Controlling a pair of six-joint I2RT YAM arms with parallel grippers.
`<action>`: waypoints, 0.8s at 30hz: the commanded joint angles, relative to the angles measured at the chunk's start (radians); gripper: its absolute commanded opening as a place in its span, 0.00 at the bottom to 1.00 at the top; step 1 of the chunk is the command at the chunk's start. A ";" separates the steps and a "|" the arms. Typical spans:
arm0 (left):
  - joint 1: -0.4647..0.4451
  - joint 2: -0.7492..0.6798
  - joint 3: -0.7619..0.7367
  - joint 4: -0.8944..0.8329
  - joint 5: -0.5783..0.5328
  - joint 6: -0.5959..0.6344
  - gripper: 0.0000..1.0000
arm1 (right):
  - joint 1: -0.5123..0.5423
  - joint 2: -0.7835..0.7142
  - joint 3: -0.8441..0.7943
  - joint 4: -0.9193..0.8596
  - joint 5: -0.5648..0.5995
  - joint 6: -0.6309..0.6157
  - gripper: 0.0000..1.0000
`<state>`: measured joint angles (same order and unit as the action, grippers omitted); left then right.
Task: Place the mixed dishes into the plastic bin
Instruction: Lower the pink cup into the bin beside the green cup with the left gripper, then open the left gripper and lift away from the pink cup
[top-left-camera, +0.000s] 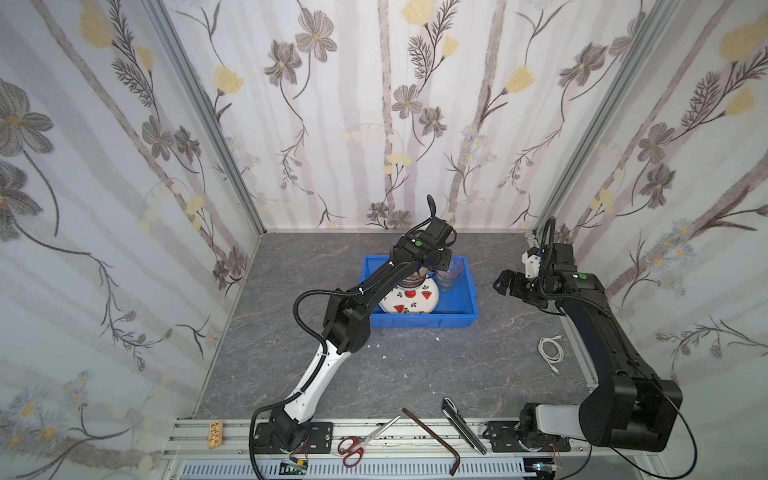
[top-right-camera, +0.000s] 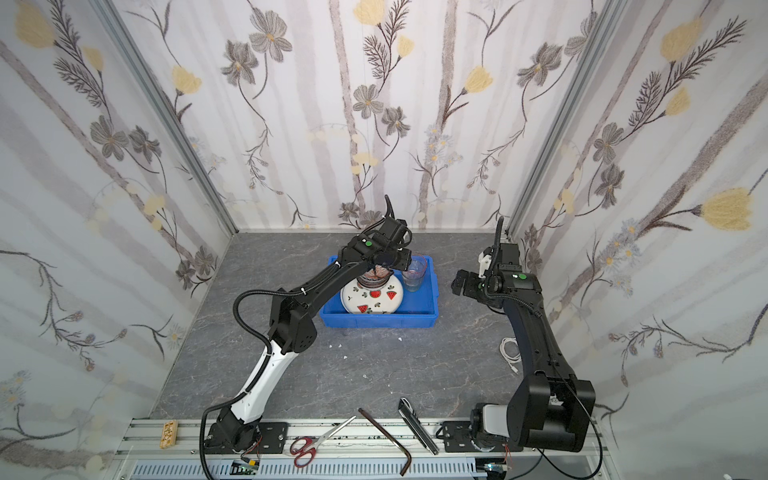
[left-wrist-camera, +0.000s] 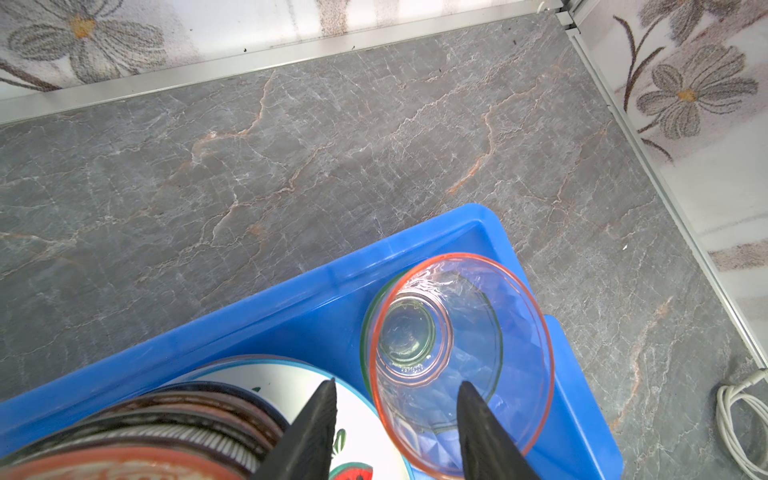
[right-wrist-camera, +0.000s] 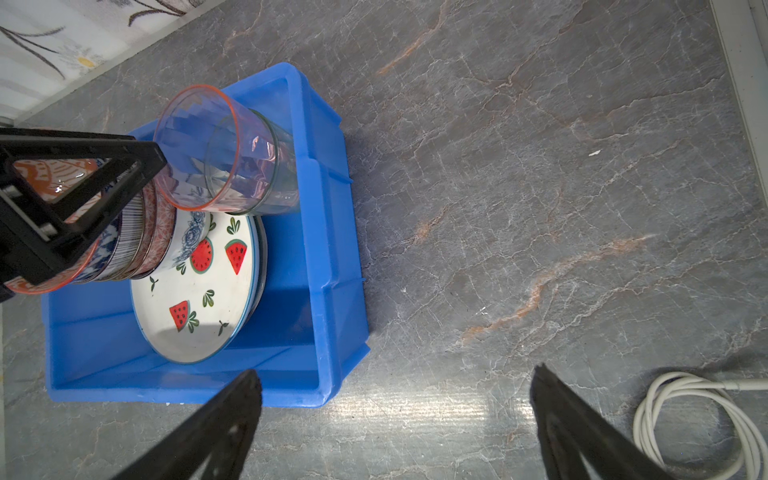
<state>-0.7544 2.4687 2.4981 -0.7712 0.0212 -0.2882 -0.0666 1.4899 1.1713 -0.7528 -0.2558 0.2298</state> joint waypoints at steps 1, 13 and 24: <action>-0.001 -0.016 0.013 0.002 0.006 0.003 0.51 | 0.001 0.006 0.008 0.039 -0.007 -0.010 1.00; 0.000 -0.035 0.019 0.001 0.014 0.003 0.57 | 0.001 0.006 0.011 0.038 -0.012 -0.009 1.00; 0.002 -0.077 0.015 0.001 0.014 0.006 0.88 | 0.001 -0.018 0.016 0.043 -0.009 -0.014 0.99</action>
<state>-0.7536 2.4096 2.5092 -0.7742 0.0376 -0.2878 -0.0666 1.4837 1.1782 -0.7528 -0.2562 0.2298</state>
